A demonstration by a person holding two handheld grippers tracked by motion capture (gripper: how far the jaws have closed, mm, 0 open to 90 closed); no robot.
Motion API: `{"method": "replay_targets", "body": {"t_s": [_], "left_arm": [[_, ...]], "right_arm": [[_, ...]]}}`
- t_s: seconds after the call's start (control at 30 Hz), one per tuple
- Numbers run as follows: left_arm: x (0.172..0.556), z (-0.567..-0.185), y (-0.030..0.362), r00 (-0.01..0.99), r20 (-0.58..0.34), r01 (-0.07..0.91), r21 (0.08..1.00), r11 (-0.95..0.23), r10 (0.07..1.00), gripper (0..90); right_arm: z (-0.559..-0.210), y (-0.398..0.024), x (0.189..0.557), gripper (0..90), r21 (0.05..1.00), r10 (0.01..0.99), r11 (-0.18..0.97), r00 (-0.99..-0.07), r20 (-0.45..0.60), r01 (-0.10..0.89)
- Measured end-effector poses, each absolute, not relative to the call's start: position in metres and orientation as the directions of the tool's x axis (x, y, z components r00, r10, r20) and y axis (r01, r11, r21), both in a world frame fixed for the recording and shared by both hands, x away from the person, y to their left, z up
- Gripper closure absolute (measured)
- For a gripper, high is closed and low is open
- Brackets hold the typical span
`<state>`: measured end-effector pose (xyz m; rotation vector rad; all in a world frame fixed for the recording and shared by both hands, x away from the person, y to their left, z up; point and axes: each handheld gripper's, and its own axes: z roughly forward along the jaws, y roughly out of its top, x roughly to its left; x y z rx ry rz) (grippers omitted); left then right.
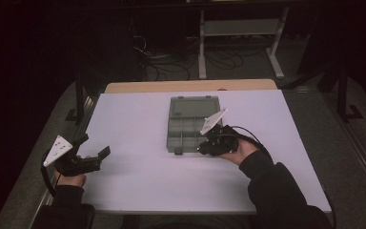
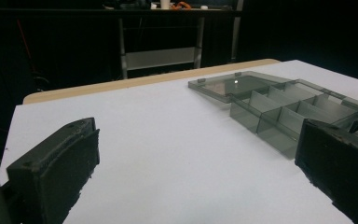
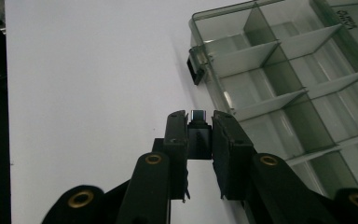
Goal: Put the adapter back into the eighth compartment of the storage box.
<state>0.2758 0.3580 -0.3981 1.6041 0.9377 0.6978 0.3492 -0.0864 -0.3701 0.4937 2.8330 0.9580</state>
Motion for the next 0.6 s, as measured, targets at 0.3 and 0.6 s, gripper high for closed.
{"method": "replay_targets", "body": {"t_s": [0.3, 0.6], "left_arm": [[0.276, -0.398, 0.358, 0.511, -0.035, 0.214, 0.973, -0.087, 0.859, 0.0], [0.276, -0.398, 0.358, 0.512, -0.036, 0.216, 0.972, -0.088, 0.858, 0.0]], "right_arm": [[-0.367, -0.093, 0.355, 74.8, 0.610, 0.354, 0.741, -0.935, -0.003, 0.279], [-0.365, -0.104, 0.364, 74.9, 0.632, 0.384, 0.715, -0.923, 0.005, 0.301]]}}
